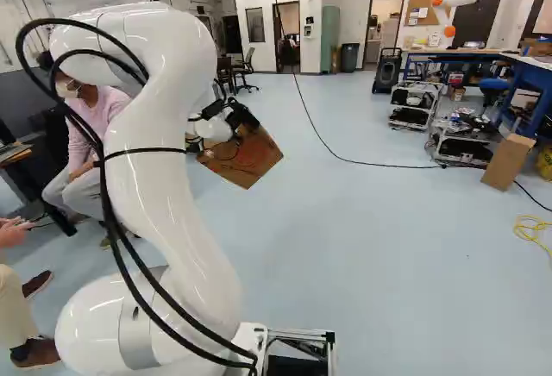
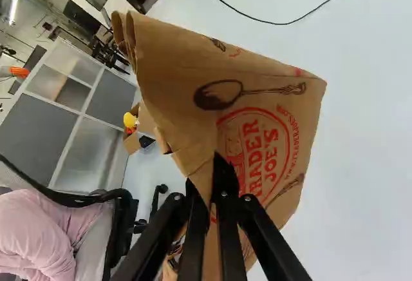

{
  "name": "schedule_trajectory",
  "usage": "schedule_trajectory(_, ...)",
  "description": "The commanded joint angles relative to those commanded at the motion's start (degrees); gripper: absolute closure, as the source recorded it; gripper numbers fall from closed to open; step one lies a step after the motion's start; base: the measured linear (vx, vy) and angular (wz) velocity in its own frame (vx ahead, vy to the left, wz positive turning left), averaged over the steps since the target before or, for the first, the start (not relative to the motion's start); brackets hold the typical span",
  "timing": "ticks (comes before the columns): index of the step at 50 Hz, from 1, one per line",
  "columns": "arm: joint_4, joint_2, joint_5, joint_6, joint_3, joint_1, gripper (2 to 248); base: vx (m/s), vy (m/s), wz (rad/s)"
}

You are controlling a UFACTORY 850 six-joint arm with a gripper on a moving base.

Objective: Pick up the grocery bag from the ground

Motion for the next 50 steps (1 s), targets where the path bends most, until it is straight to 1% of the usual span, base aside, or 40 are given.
schedule_trajectory(13, -1.20, 3.00, 1.33, -1.93, 3.68, -0.89, 231, 0.000, 0.000, 0.000)
schedule_trajectory(25, -2.62, 6.55, 2.89, -4.22, 8.04, -1.95, 231, 0.000, 0.000, 0.000)
schedule_trajectory(38, -4.49, 11.25, 4.97, -7.24, 13.81, -3.35, 231, 0.000, 0.000, 0.000)
schedule_trajectory(50, -6.57, 16.46, 7.26, -10.59, 20.20, -4.90, 231, 0.000, 0.000, 0.000)
